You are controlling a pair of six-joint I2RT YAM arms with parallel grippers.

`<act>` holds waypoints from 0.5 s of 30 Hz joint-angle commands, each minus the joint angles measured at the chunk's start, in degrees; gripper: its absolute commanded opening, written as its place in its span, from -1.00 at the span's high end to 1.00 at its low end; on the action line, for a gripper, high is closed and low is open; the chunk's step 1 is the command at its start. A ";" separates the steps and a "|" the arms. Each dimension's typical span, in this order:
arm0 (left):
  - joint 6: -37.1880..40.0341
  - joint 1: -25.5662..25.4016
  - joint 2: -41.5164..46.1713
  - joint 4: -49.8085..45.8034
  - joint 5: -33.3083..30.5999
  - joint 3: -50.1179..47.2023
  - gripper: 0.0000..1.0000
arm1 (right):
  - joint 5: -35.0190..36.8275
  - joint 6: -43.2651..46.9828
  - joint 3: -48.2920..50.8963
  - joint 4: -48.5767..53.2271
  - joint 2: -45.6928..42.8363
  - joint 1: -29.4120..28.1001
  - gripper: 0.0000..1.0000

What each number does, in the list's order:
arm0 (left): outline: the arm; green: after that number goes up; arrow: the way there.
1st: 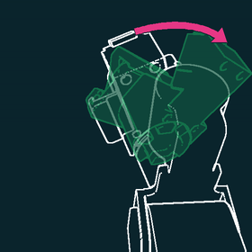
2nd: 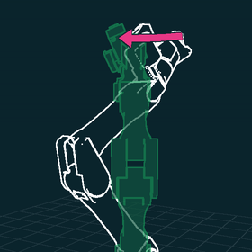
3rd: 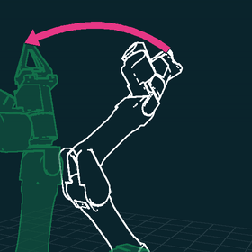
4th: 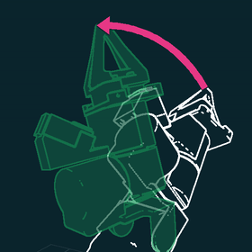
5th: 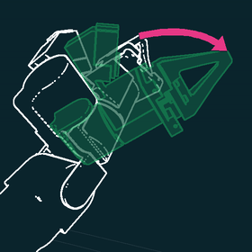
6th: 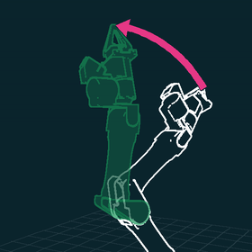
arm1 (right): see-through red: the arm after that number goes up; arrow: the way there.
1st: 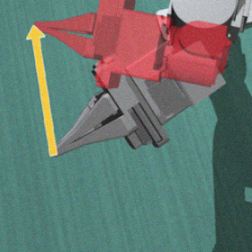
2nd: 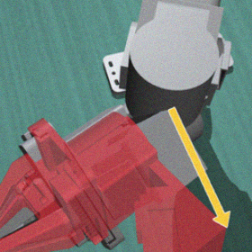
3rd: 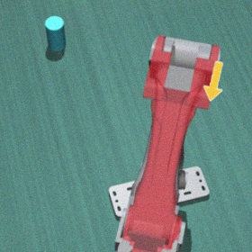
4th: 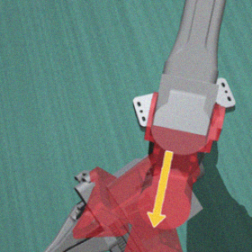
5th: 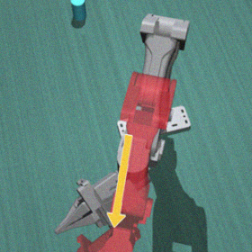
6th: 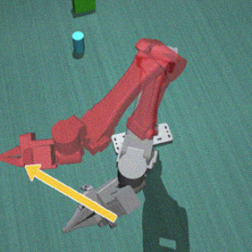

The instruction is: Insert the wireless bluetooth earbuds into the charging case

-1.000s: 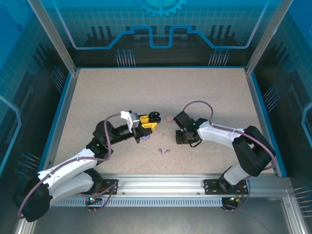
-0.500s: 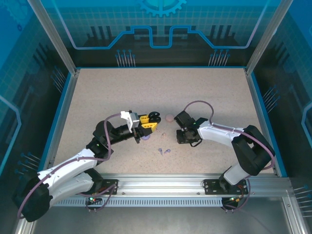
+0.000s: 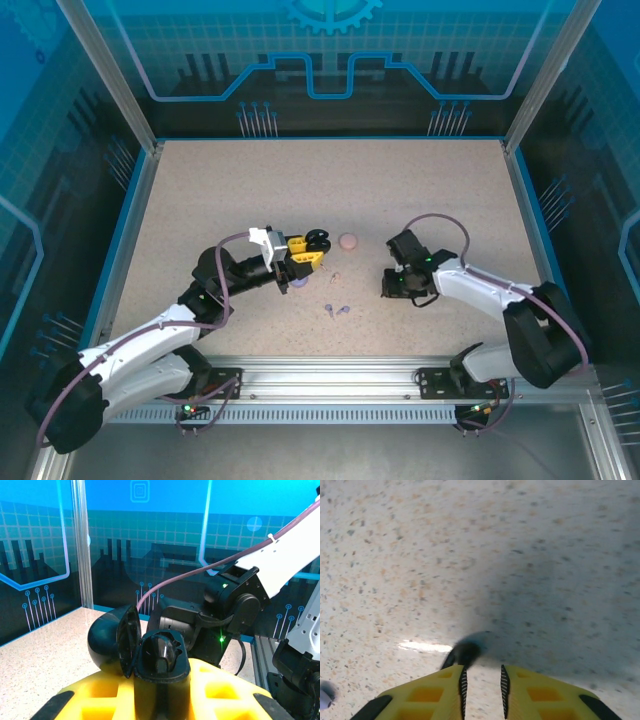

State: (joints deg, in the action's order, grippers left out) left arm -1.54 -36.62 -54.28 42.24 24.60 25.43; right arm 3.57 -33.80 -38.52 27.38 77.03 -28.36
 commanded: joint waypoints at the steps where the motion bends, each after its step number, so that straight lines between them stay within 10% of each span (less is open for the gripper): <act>1: -0.78 -0.45 0.23 0.33 -1.26 -0.28 1.00 | -2.00 2.83 0.42 2.23 -3.80 2.19 0.38; 15: -0.26 -0.53 0.84 0.06 -1.66 -0.71 1.00 | -1.04 -7.29 -6.75 7.57 2.49 -0.74 0.23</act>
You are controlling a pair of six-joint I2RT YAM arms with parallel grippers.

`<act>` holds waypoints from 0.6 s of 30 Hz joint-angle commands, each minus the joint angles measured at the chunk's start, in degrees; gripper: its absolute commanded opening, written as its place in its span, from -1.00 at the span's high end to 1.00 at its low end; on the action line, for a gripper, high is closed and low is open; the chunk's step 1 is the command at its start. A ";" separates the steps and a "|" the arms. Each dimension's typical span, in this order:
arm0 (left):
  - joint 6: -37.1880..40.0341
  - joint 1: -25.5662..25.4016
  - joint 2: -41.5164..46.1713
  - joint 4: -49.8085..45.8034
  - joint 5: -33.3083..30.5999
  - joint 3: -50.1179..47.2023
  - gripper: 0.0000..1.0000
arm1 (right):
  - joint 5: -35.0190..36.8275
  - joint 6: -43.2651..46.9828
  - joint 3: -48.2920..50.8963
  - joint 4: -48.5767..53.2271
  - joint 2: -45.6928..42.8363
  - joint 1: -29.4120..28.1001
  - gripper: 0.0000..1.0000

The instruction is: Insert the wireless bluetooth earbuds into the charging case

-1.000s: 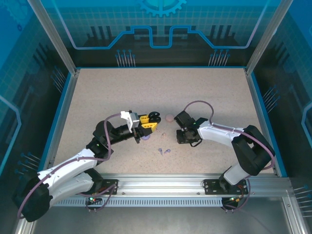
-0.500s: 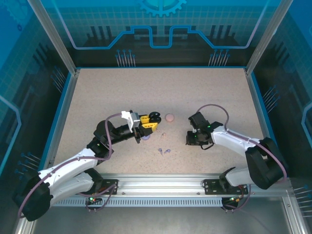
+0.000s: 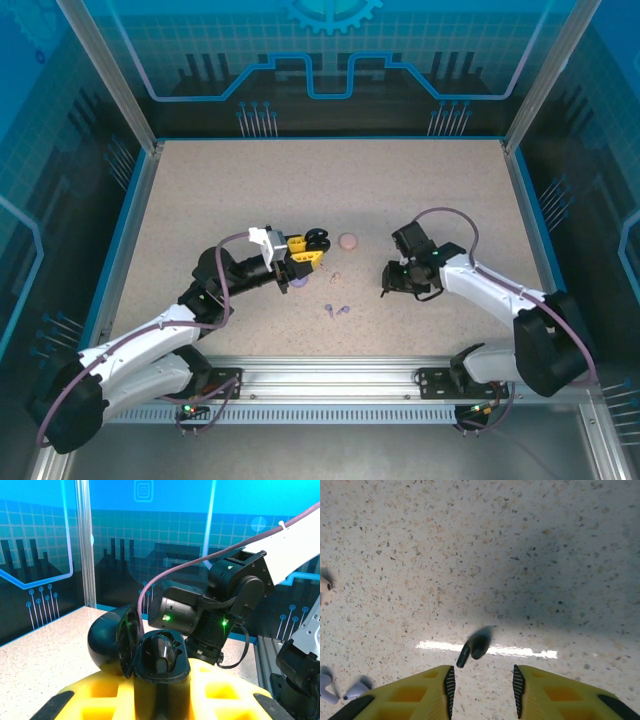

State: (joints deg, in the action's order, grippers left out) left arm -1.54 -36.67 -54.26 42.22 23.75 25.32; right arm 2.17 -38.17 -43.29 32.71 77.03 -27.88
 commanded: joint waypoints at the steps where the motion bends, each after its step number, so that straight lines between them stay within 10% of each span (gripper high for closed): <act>1: -0.17 -0.51 1.12 -0.07 -0.79 -0.66 1.00 | 0.38 -3.18 -2.17 1.82 3.24 -1.56 0.23; 18: 0.26 -0.47 2.71 -0.60 -1.42 -1.68 1.00 | 3.19 -4.52 -6.81 3.33 14.50 -5.27 0.28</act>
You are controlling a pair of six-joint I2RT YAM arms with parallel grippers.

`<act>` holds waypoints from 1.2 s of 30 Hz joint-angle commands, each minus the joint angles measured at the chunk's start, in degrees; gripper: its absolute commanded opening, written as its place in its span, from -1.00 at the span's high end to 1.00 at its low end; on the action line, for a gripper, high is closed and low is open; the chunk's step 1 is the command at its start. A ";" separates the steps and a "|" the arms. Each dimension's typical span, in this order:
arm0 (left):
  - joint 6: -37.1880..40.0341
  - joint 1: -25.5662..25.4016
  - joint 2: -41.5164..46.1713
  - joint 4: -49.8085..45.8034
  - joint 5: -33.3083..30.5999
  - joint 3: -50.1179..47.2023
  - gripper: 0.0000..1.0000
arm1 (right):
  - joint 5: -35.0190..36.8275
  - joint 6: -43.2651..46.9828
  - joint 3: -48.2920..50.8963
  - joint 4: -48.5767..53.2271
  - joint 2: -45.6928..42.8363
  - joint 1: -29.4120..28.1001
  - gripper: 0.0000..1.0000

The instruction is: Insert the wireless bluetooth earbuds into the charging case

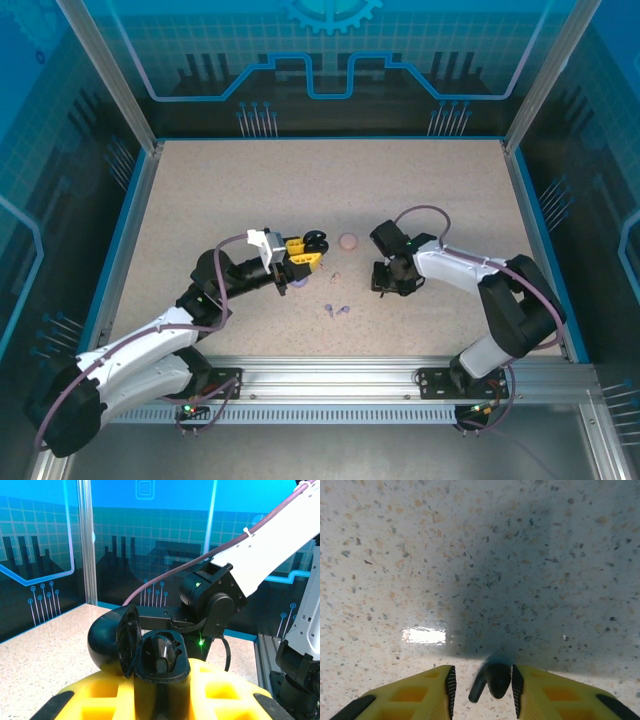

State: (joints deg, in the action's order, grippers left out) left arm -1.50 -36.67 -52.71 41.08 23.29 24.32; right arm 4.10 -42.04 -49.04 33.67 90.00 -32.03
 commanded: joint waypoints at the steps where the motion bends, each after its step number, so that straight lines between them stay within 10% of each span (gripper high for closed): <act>1: 0.26 -0.47 1.25 0.46 -1.01 -0.62 1.00 | 1.26 -0.67 -1.84 2.44 2.08 -1.25 0.29; 22: 0.90 -0.50 2.12 -0.39 -1.50 -0.72 1.00 | -0.69 2.66 -5.19 4.40 8.79 -2.49 0.62; 36: 0.03 -0.47 0.96 -0.01 -1.49 -1.03 1.00 | -2.06 6.35 0.28 -4.14 -4.21 -1.44 0.62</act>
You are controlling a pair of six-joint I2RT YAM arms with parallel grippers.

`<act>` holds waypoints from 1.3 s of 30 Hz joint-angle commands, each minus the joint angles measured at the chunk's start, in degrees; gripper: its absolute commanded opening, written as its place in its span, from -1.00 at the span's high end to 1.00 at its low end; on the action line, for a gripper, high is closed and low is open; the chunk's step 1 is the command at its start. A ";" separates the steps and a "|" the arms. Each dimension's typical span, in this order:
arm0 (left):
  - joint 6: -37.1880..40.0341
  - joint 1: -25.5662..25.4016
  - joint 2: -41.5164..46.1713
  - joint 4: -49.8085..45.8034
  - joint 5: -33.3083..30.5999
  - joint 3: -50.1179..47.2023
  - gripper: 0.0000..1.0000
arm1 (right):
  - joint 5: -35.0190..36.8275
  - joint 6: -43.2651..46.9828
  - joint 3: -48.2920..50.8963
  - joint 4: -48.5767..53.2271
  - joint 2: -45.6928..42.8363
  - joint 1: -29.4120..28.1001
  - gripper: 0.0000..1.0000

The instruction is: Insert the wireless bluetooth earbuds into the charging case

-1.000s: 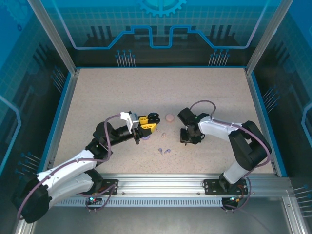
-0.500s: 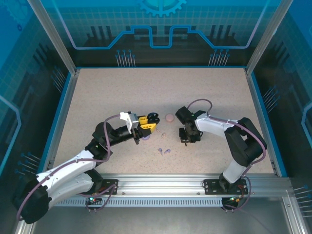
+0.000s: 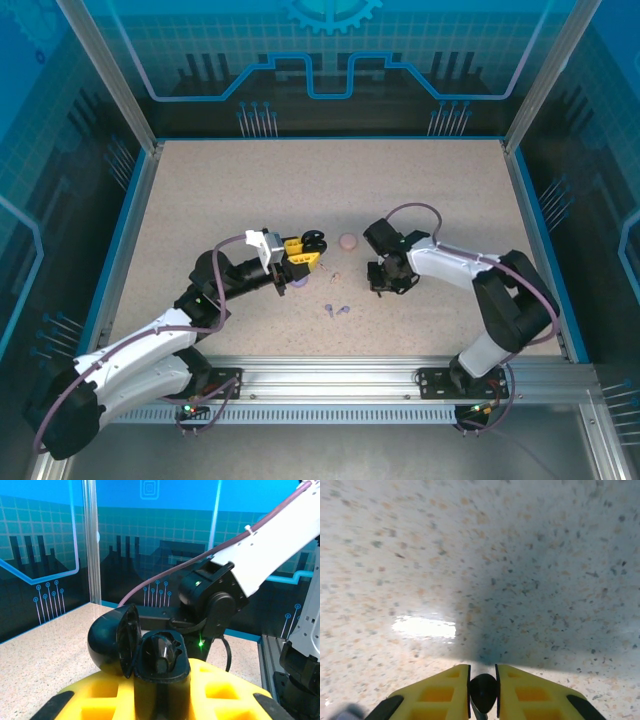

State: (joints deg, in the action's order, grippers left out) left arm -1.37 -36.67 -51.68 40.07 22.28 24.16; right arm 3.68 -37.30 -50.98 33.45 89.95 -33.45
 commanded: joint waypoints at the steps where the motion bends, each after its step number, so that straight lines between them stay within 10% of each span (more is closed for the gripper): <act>1: -0.29 -0.51 -0.33 1.13 -0.41 -0.87 1.00 | -2.57 2.01 3.15 -5.44 -5.82 0.41 0.62; 17: -4.62 -0.76 -7.96 8.24 1.43 0.81 1.00 | -18.12 2.22 6.39 -27.15 -37.45 4.54 0.62; 39: -5.48 -4.77 -14.78 11.94 2.10 5.61 1.00 | -22.63 1.03 5.93 -44.94 -38.27 -2.73 0.61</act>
State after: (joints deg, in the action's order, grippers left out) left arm -6.09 -40.80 -66.11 48.86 23.79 27.59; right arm -18.70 -37.17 -44.69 -8.14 51.79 -35.00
